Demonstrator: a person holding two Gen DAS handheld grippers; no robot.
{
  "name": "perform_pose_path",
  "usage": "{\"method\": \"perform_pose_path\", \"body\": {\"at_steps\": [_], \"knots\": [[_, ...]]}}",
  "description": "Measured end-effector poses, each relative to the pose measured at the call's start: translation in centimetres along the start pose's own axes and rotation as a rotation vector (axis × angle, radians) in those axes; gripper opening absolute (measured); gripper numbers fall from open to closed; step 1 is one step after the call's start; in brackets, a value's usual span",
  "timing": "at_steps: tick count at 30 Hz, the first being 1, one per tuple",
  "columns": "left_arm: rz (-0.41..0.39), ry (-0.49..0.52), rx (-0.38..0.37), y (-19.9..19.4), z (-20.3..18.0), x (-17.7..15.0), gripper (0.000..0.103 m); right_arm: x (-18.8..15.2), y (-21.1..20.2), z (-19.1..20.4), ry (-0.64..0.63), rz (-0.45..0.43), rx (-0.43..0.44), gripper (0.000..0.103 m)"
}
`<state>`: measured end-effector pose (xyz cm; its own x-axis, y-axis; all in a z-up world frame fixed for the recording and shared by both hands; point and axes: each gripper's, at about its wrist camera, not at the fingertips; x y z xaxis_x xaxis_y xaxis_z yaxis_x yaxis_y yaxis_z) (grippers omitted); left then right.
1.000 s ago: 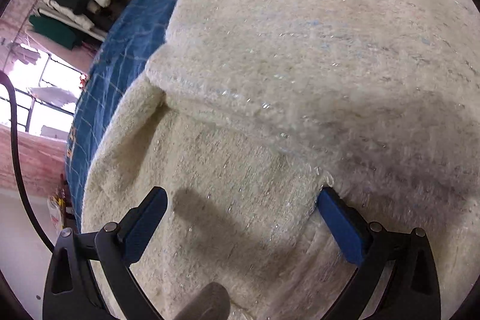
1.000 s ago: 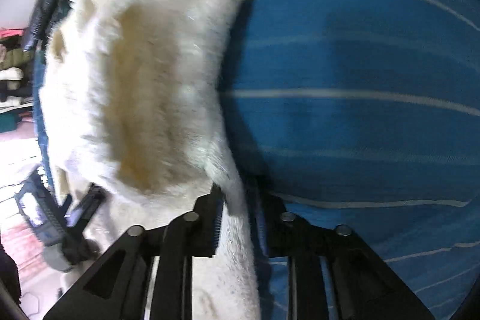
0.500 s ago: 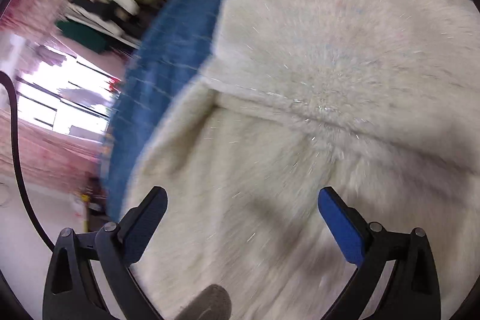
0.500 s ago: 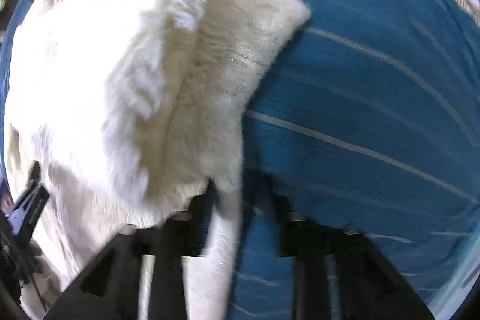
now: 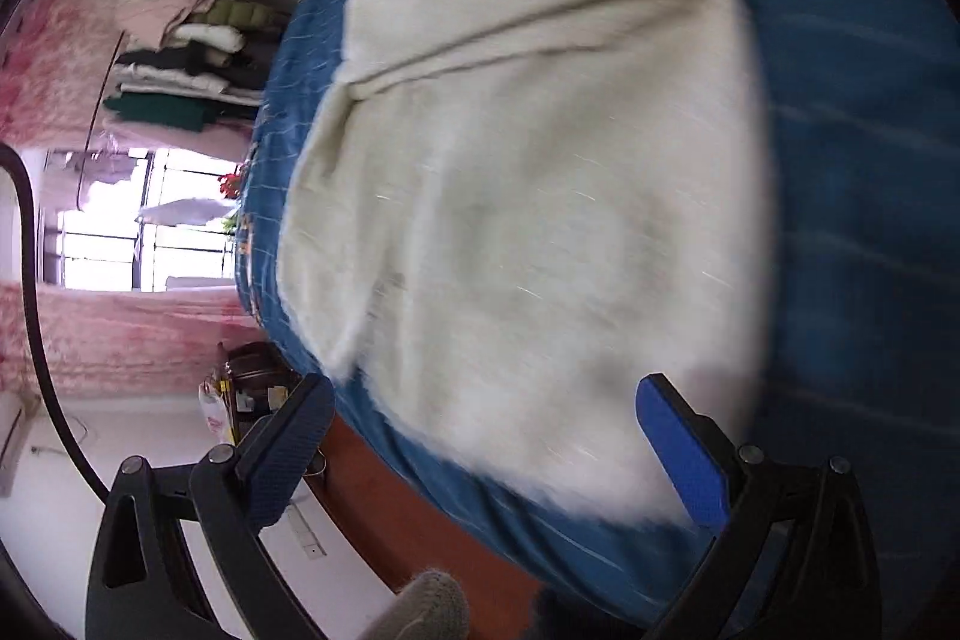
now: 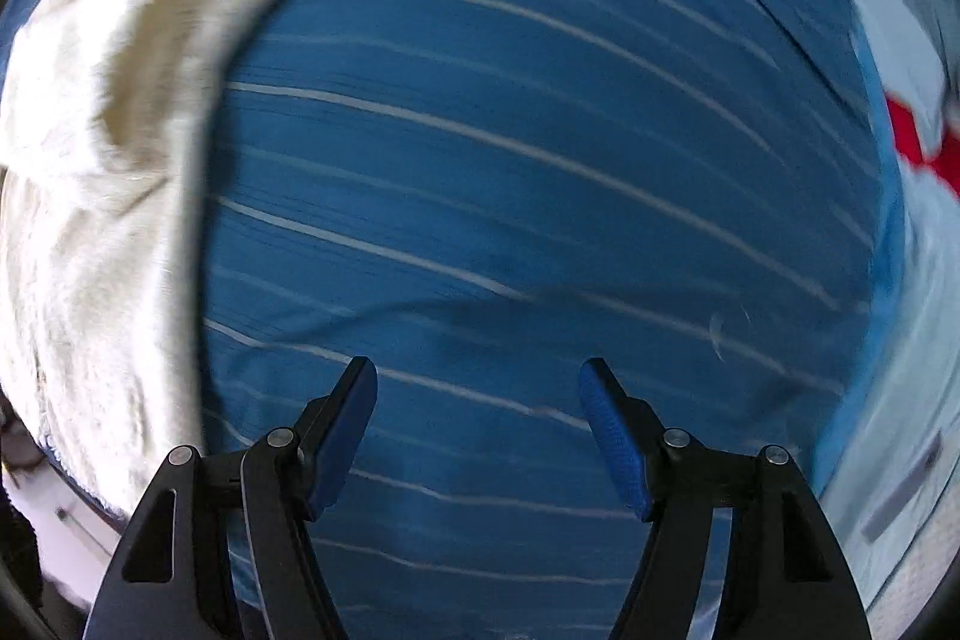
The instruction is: Fold large clothes
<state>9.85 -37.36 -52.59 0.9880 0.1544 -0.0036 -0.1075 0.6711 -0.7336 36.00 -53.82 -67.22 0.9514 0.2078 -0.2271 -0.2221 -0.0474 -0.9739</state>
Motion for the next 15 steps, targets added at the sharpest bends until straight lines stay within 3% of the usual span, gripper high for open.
{"method": "perform_pose_path", "body": {"at_steps": [3,5,8,11,12,13,15], "knots": [[-0.022,0.047,0.055,0.5,-3.3,0.0,0.103,-0.1,0.5,-4.6,0.063,0.023,0.023,0.072],[-0.017,0.068,0.066,1.1,-5.1,0.2,0.103,-0.5,1.7,-4.6,0.092,0.032,0.034,0.072],[0.015,0.056,0.112,3.0,-5.8,0.8,0.103,-0.1,1.7,-8.2,0.113,0.036,0.060,0.072],[0.059,-0.002,0.125,5.5,-3.9,2.3,0.095,0.2,1.6,-6.0,0.108,0.027,0.083,0.072],[0.057,-0.020,0.113,5.5,-3.2,2.4,0.075,0.5,1.7,-6.1,0.098,0.026,0.094,0.072],[0.048,-0.049,0.075,5.7,-1.9,2.8,0.046,1.0,1.8,-6.2,0.086,0.019,0.122,0.072],[0.013,-0.096,-0.002,5.2,0.1,3.3,0.013,1.9,1.9,-6.6,0.059,-0.006,0.218,0.073]]}}
Point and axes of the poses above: each gripper's, at about its wrist camera, not at the fingertips, and y roughly the way its jaws point, z to its left, x to its top, and after that the axes turned 5 degrees about z, right-handed
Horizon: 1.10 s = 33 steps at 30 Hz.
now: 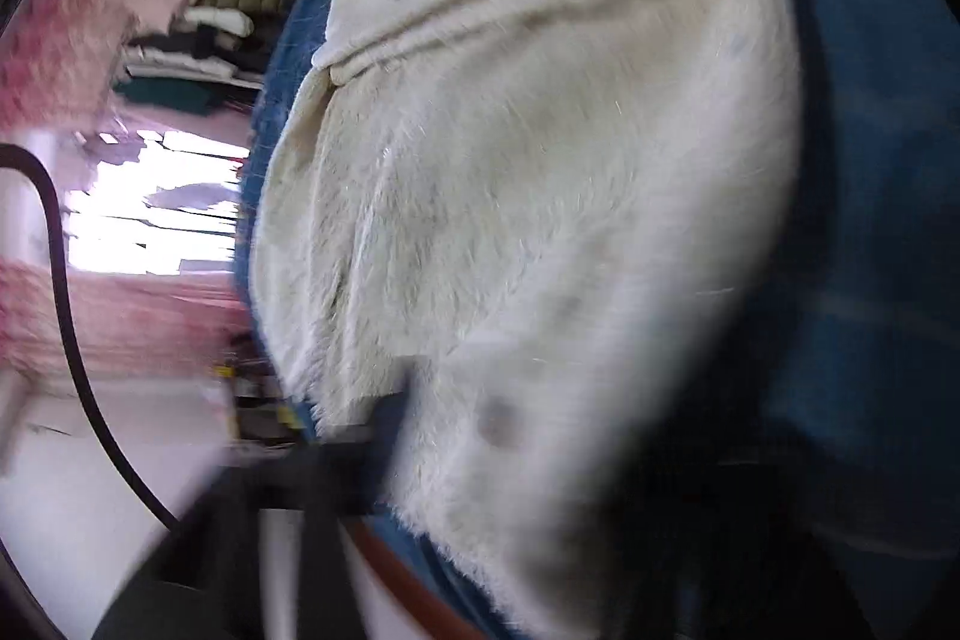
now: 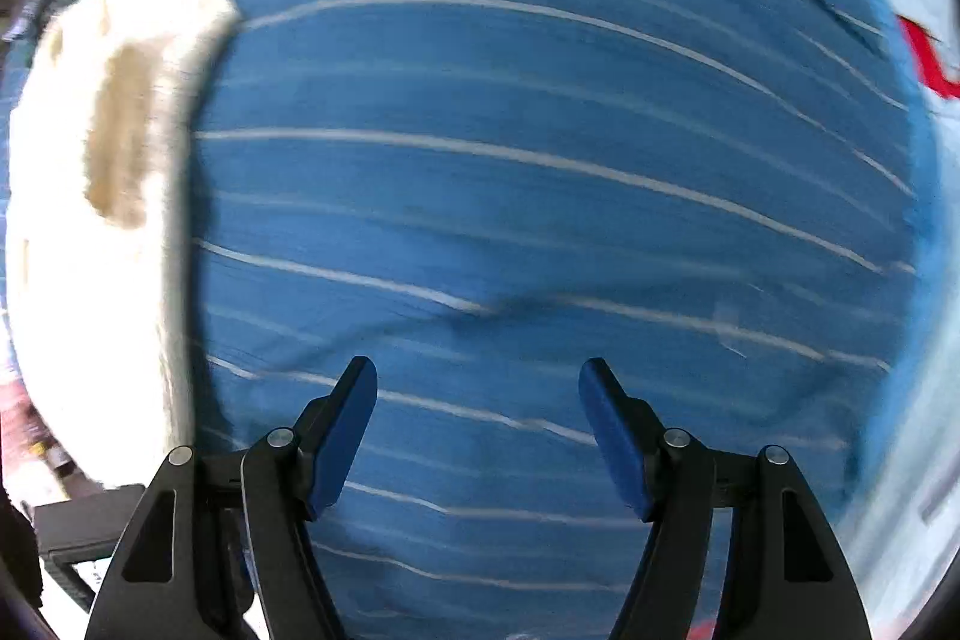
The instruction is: Fold large clothes
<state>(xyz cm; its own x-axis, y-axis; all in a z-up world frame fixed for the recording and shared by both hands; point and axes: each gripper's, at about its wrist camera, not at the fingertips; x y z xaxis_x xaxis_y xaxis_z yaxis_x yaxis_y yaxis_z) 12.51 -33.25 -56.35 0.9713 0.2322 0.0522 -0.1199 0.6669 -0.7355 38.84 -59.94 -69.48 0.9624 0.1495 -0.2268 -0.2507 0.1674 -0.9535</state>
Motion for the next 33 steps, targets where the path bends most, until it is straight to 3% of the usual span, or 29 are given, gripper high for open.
{"method": "perform_pose_path", "body": {"at_steps": [3,7,11,13,14,15,16,21,22,28,33], "knots": [[-0.072,-0.060,-0.035,-1.1,3.8,1.2,0.011,2.2,0.0,1.2,-0.055,-0.025,0.227,0.087],[-0.093,-0.091,-0.080,-1.2,7.4,2.2,0.011,6.2,0.6,3.8,-0.077,-0.042,0.565,0.089],[-0.101,-0.083,-0.148,-0.7,9.3,2.5,0.011,7.5,2.8,8.2,-0.031,-0.029,0.750,0.090],[-0.115,-0.070,-0.174,-0.5,9.8,2.5,0.011,6.9,4.2,10.3,0.019,0.012,0.753,0.083],[-0.116,-0.066,-0.189,-0.4,10.0,2.5,0.011,6.9,4.8,11.1,0.041,0.029,0.753,0.069],[-0.109,-0.064,-0.214,0.1,10.7,2.6,0.011,7.5,4.8,11.6,0.069,0.031,0.726,0.035],[-0.105,-0.067,-0.241,0.5,11.6,2.7,0.012,6.5,5.7,13.0,0.086,0.035,0.696,0.031],[-0.063,-0.112,-0.405,2.2,17.2,3.5,0.013,3.6,-0.3,17.4,0.082,-0.046,0.620,0.027],[-0.061,-0.126,-0.433,2.7,18.7,3.8,0.014,1.1,-1.3,19.4,0.073,-0.057,0.604,0.027],[-0.041,-0.253,-0.563,7.4,28.1,5.9,0.016,-1.0,-9.1,29.3,-0.037,-0.109,0.444,0.027],[0.036,-0.401,-0.597,14.7,33.2,7.5,0.019,0.7,-7.9,41.7,-0.138,-0.089,0.278,0.027]]}}
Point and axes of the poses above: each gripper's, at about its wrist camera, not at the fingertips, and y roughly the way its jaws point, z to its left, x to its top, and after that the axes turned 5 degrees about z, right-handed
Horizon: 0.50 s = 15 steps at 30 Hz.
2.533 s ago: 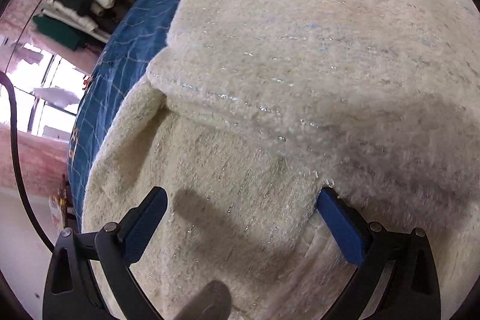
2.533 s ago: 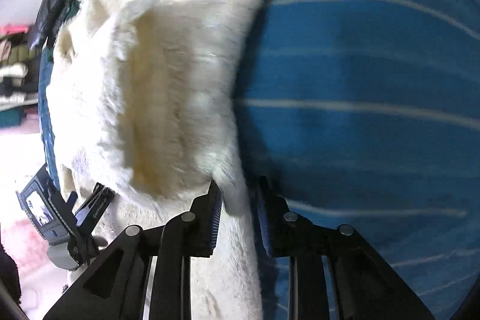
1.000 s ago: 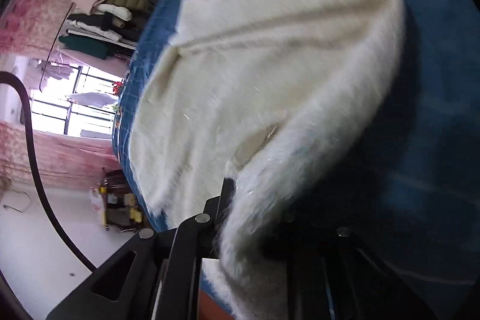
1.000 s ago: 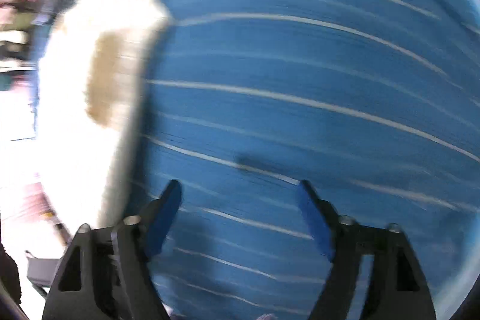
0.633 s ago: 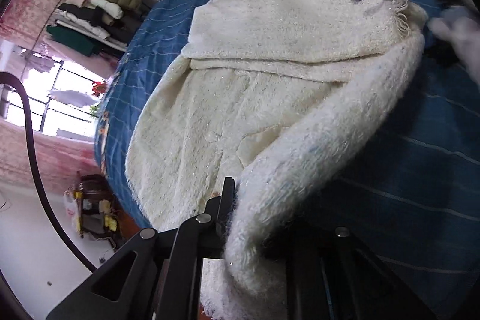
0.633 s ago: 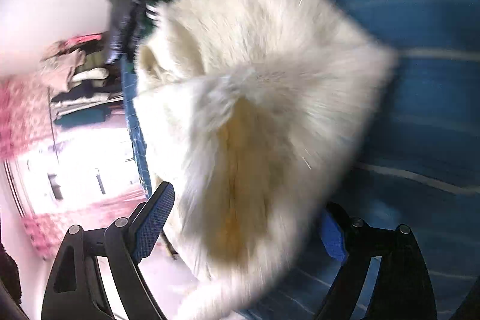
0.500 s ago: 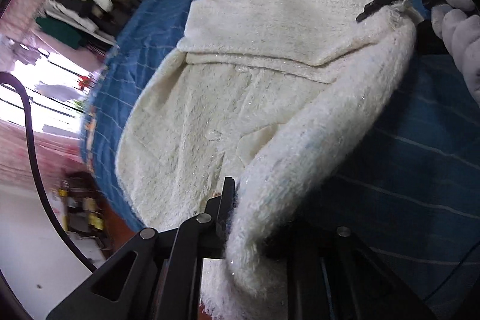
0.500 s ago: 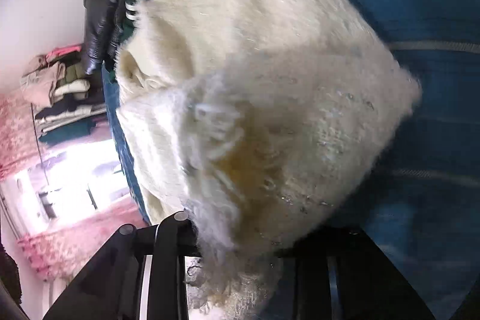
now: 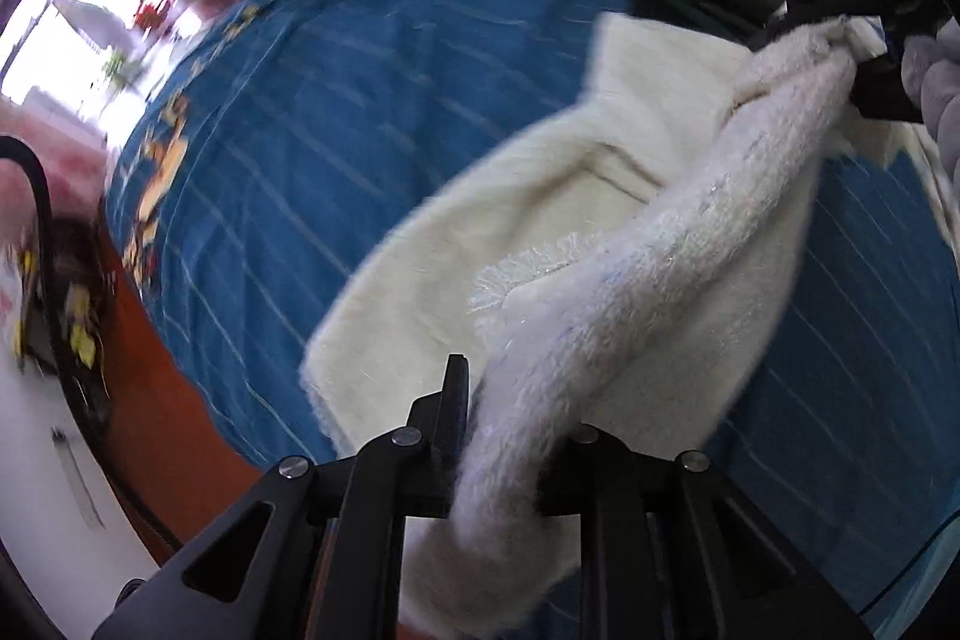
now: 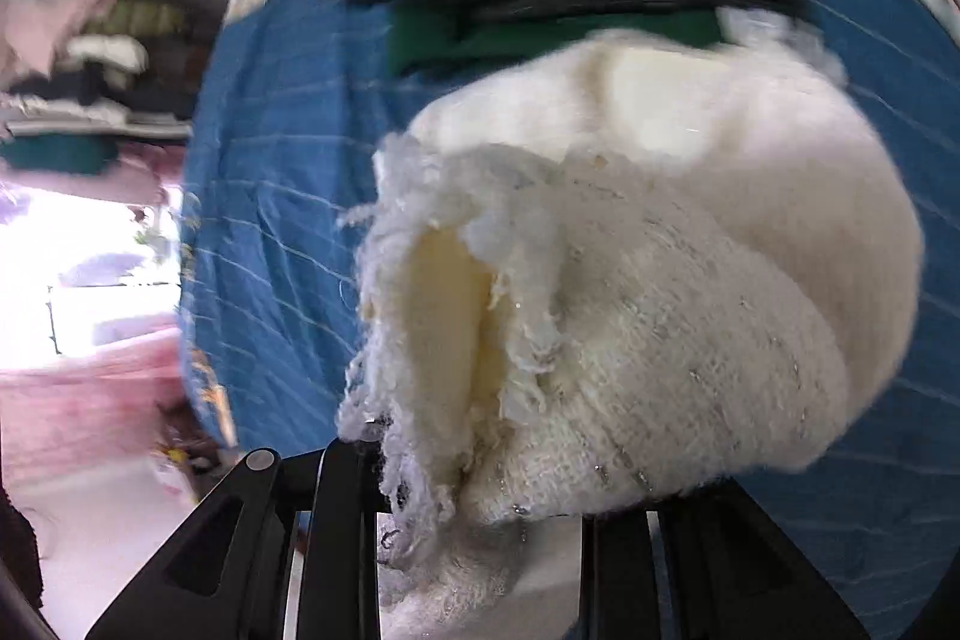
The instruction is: Fold large clothes
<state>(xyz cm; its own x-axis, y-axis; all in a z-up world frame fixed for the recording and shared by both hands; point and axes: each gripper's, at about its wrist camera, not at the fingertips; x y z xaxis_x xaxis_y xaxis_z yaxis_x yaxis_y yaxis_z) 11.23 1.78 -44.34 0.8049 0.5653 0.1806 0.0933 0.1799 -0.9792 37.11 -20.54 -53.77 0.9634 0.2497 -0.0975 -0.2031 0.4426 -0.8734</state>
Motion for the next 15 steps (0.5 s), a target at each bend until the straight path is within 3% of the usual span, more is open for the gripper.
{"method": "perform_pose_path", "body": {"at_steps": [3,5,7,8,9,10,13,15], "knots": [[0.061,-0.104,-0.049,3.4,3.8,1.3,0.030,2.6,5.0,6.6,-0.030,0.048,-0.110,0.027],[0.119,-0.191,-0.080,6.3,6.7,2.0,0.041,4.5,8.8,9.8,-0.056,0.101,-0.190,0.035],[0.163,-0.262,-0.105,8.3,9.2,2.2,0.063,7.2,12.7,13.0,-0.060,0.152,-0.224,0.056],[0.173,-0.291,-0.114,8.8,10.1,2.2,0.066,8.4,13.8,14.0,-0.064,0.170,-0.206,0.066],[0.189,-0.349,-0.127,9.2,11.8,1.9,0.067,8.9,14.3,13.6,-0.064,0.184,-0.149,0.083],[0.192,-0.384,-0.131,9.1,12.9,1.8,0.067,9.4,14.5,14.2,-0.060,0.190,-0.098,0.088],[0.161,-0.484,-0.097,7.3,16.1,0.4,0.067,9.2,11.0,12.4,-0.063,0.169,0.102,0.088],[0.150,-0.505,-0.070,6.6,16.7,-0.6,0.068,9.1,7.6,9.7,-0.035,0.101,0.156,0.088]]}}
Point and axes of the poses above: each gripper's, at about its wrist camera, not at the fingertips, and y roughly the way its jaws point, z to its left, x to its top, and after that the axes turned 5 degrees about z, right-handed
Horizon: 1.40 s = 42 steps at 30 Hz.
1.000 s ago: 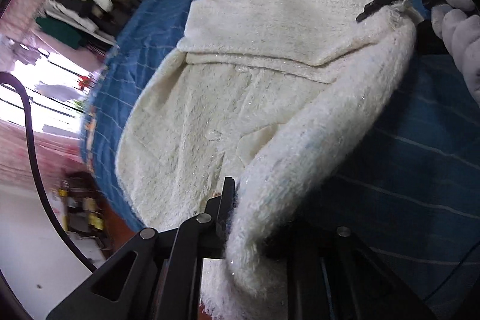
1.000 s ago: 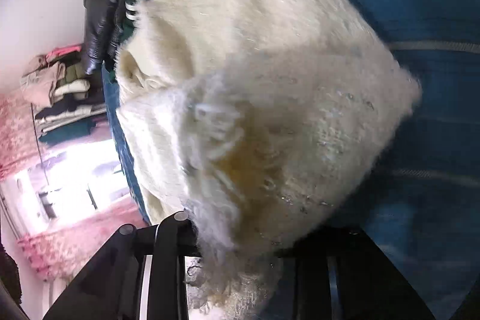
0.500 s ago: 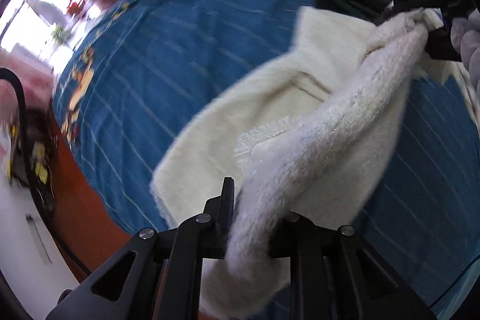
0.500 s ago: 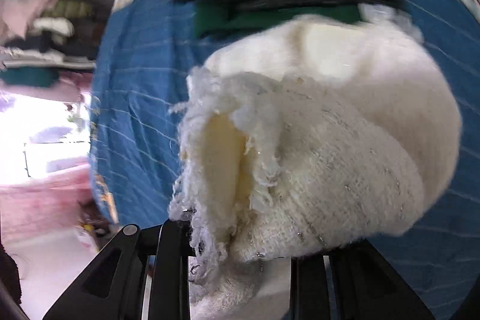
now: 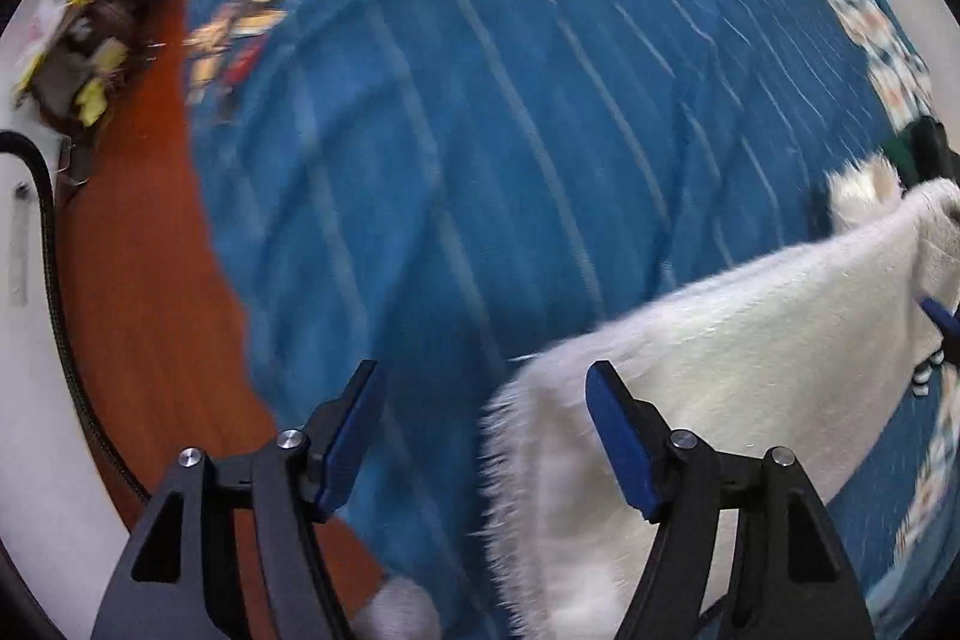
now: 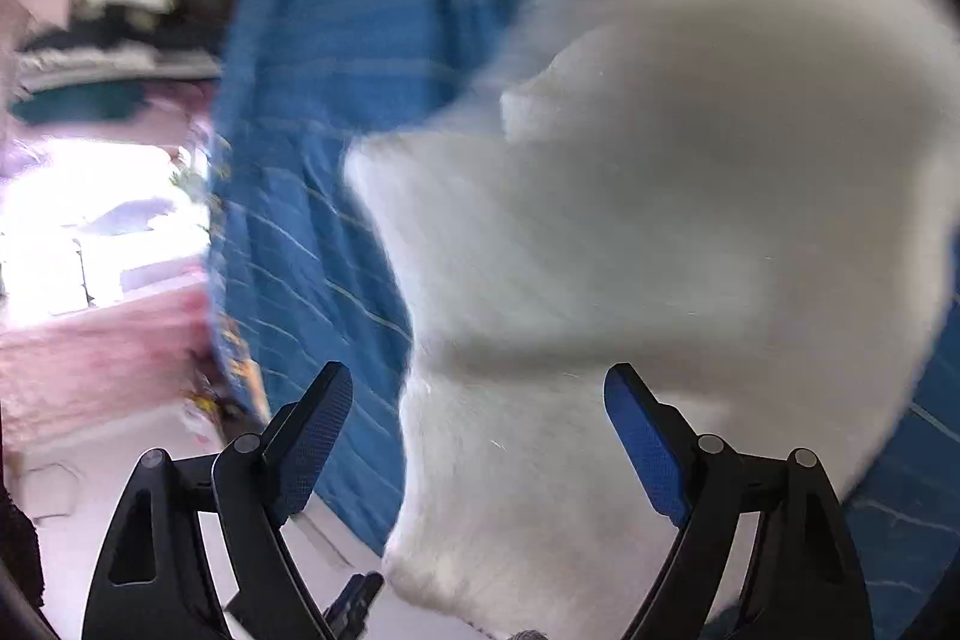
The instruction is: Fold large clothes
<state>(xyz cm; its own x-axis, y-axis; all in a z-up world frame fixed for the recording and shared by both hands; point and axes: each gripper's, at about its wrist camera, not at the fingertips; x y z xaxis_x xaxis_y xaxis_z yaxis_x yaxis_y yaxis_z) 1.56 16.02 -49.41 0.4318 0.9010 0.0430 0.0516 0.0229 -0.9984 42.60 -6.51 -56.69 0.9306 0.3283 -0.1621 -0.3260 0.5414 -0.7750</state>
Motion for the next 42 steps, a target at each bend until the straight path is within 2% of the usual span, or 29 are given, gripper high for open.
{"method": "perform_pose_path", "body": {"at_steps": [4,7,10,13,14,15,16,17,19,21,22,25,29,31,35,37,38,41,42], "knots": [[0.057,0.051,0.040,3.0,-1.2,-1.9,0.069,-2.0,-7.1,-8.2,0.098,-0.157,-0.066,0.088],[0.058,0.095,0.145,6.9,-2.9,-2.2,0.072,-2.4,-9.0,-15.8,0.210,-0.183,-0.070,0.088],[0.050,0.061,0.172,8.3,-2.6,-1.9,0.079,-0.5,-7.0,-21.4,0.243,-0.169,0.031,0.087],[0.037,0.091,0.196,8.0,-2.8,-2.1,0.079,2.2,-2.6,-23.5,0.205,-0.108,0.199,0.085],[0.033,0.105,0.205,8.0,-3.0,-2.1,0.079,2.7,-1.9,-23.7,0.192,-0.108,0.211,0.085],[0.031,0.116,0.213,7.9,-3.5,-2.1,0.079,3.2,-1.4,-23.4,0.155,-0.142,0.228,0.083],[0.028,0.137,0.229,7.8,-3.7,-2.0,0.079,3.3,-1.5,-23.1,0.129,-0.166,0.249,0.056],[0.023,0.155,0.243,7.6,-3.9,-2.1,0.079,3.2,-1.5,-22.6,0.108,-0.184,0.259,0.037],[0.014,0.181,0.275,7.4,-4.5,-1.9,0.079,2.7,-1.5,-21.5,0.088,-0.206,0.234,0.020],[0.004,0.189,0.292,7.0,-4.7,-1.8,0.079,1.1,-2.7,-21.7,0.115,-0.249,0.241,0.015],[-0.003,0.190,0.296,6.5,-5.0,-1.8,0.079,0.0,-3.8,-22.4,0.165,-0.277,0.276,0.011],[-0.032,0.184,0.293,4.9,-5.0,-1.7,0.079,-4.3,-7.0,-24.5,0.279,-0.346,0.360,0.007],[-0.066,0.170,0.268,2.2,-5.9,-1.5,0.079,-11.5,-10.9,-27.9,0.397,-0.411,0.371,0.007],[-0.080,0.163,0.241,0.7,-5.8,-1.6,0.079,-17.1,-13.7,-30.9,0.494,-0.453,0.364,0.007],[-0.092,0.188,0.209,-1.0,-6.0,-2.3,0.079,-29.9,-18.0,-35.3,0.666,-0.512,0.271,0.007],[-0.084,0.215,0.190,-0.8,-6.5,-2.8,0.079,-36.0,-20.0,-37.5,0.733,-0.507,0.214,0.007],[-0.075,0.235,0.174,-0.5,-6.9,-3.0,0.079,-39.1,-20.1,-38.7,0.767,-0.484,0.161,0.007],[-0.045,0.296,0.132,0.7,-9.5,-3.6,0.078,-43.8,-18.5,-41.5,0.829,-0.375,0.093,0.010],[-0.033,0.321,0.104,1.2,-10.7,-3.8,0.078,-45.4,-19.2,-44.1,0.860,-0.342,0.082,0.015]]}}
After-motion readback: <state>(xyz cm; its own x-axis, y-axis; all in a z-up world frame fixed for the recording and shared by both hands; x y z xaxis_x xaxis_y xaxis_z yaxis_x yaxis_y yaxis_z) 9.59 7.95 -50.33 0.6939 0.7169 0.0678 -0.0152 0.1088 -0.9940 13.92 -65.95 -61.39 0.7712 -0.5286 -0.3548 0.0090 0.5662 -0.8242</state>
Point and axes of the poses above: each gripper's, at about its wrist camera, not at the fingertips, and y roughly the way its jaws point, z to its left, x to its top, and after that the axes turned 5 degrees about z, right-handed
